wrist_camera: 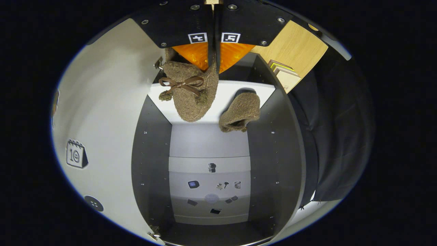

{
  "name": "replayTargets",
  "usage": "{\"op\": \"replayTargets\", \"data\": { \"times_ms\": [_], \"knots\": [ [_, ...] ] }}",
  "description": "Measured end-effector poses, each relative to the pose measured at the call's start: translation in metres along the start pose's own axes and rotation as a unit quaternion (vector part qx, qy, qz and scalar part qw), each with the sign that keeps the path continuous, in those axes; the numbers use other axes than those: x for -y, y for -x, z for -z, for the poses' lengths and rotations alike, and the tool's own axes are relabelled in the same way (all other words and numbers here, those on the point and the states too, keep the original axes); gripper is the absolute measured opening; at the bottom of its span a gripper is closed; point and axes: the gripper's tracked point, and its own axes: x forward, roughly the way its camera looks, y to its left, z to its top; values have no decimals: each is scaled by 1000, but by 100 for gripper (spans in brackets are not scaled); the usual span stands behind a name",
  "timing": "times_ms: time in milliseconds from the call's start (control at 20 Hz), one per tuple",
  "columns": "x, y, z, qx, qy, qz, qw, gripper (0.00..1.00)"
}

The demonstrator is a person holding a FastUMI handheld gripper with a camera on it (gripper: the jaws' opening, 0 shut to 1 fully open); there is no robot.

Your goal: Open the shoe cabinet door, grab the shoes and put them into the shoe cabinet, then close the shoe cabinet door.

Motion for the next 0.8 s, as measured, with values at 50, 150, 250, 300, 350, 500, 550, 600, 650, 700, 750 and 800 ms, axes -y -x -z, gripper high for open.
{"op": "replayTargets", "data": {
  "times_ms": [50,150,250,300,350,500,550,600,650,700,750,800],
  "knots": [
    [1,-8,-6,0,1,-2,1000,1],
    [5,-24,-17,-5,1,-4,1000,1],
    [10,-39,-29,-6,1,-4,1000,1],
    [11,-50,-35,-5,5,-4,1000,1],
    [14,-59,-42,-4,7,-2,1000,1],
    [20,-89,-62,-3,10,-1,1000,0],
    [21,-98,-68,-2,10,-1,1000,1],
    [23,-107,-74,-2,12,0,1000,1],
    [26,-117,-78,-6,16,1,1000,1],
    [28,-127,-82,-8,20,3,1000,1],
    [30,-137,-85,-13,20,3,1000,1],
    [31,-147,-89,-14,21,5,1000,1]
  ]
}}
